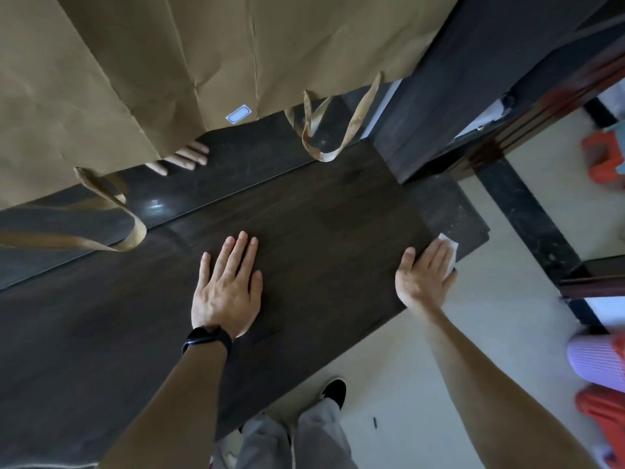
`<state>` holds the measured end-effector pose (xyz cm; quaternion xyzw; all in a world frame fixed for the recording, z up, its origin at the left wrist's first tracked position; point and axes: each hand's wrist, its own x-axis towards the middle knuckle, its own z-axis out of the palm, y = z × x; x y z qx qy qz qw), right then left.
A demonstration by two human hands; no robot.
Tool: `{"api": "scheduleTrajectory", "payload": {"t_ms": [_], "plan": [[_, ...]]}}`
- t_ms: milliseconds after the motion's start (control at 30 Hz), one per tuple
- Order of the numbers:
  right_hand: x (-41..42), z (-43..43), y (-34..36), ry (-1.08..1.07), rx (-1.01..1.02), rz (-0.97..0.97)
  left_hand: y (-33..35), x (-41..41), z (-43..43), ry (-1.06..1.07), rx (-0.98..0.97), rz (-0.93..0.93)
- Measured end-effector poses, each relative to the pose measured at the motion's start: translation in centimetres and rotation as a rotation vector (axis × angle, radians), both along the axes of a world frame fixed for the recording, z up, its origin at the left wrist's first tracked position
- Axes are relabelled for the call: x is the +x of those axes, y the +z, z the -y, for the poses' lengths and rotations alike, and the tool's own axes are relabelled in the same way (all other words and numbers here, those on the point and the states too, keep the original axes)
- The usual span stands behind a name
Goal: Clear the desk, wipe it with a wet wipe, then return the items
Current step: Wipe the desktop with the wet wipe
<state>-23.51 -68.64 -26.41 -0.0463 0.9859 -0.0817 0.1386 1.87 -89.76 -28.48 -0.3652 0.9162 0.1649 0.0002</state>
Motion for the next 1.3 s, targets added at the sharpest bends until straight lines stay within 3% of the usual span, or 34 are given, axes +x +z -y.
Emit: {"api": "scheduleTrajectory", "payload": {"t_ms": [167,233,367,500,667,733,833,1033,1133,1300], "plan": [[3.9,-1.1,-0.3,-0.206,-0.091,0.105,-0.1,0.0,-0.1,0.023,-0.012,-0.033],[4.9,-0.9,-0.7,-0.163,-0.054,0.101,-0.2,-0.1,-0.3,0.023,-0.022,-0.035],[8.6,-0.3,-0.5,0.170,0.082,0.007,-0.3,-0.1,-0.3,0.013,-0.026,-0.024],[13.7,3.9,-0.1,0.669,-0.011,-0.030,-0.2,0.0,-0.3,0.019,-0.024,-0.022],[9.6,13.7,-0.7,1.004,-0.128,-0.043,-0.4,0.2,-0.4,0.024,-0.056,-0.024],[5.5,16.3,-0.8,0.989,-0.126,-0.045,-0.4,0.1,-0.3,0.028,-0.060,-0.022],[-0.7,15.9,-1.2,0.753,-0.103,-0.035,-0.3,-0.1,-0.2,0.013,-0.050,-0.010],[-4.9,2.9,-1.0,0.422,-0.025,-0.055,0.3,-0.2,-0.4,0.038,-0.084,-0.014],[-3.0,-2.0,-0.7,0.414,-0.034,-0.084,0.4,-0.9,-0.3,0.016,-0.166,-0.013],[-0.1,-4.7,-1.0,0.576,0.002,-0.123,1.3,-4.7,-1.1,-0.007,-0.260,0.018]]}}
